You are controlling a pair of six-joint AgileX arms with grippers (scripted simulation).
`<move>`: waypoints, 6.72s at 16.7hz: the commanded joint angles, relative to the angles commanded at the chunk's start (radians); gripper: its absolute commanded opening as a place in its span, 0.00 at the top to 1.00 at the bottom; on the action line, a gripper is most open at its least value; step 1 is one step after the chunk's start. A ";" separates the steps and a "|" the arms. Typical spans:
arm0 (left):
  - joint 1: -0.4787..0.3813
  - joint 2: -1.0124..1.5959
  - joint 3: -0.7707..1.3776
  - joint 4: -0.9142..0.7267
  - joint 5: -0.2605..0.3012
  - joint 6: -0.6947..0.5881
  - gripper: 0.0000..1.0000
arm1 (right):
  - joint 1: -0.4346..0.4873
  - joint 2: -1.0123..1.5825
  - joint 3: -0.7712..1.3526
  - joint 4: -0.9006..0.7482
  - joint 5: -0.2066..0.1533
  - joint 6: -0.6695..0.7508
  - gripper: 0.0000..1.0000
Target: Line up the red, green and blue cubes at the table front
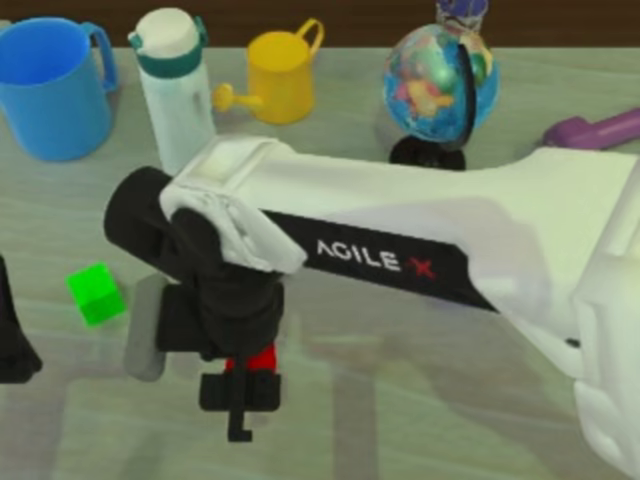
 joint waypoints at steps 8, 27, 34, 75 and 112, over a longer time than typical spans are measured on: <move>0.000 0.000 0.000 0.000 0.000 0.000 0.00 | 0.003 0.021 -0.074 0.082 0.000 -0.001 0.92; 0.000 0.000 0.000 0.000 0.000 0.000 0.00 | 0.003 0.021 -0.074 0.082 0.000 -0.001 0.00; 0.000 0.000 0.000 0.000 0.000 0.000 0.00 | 0.005 0.000 0.018 -0.031 0.001 -0.001 0.00; -0.122 1.931 1.378 -1.018 0.001 0.903 0.00 | -0.986 -2.367 -1.963 1.143 -0.002 0.555 0.00; -0.121 2.066 1.224 -0.729 0.002 0.907 1.00 | -0.986 -2.367 -1.963 1.143 -0.002 0.555 0.00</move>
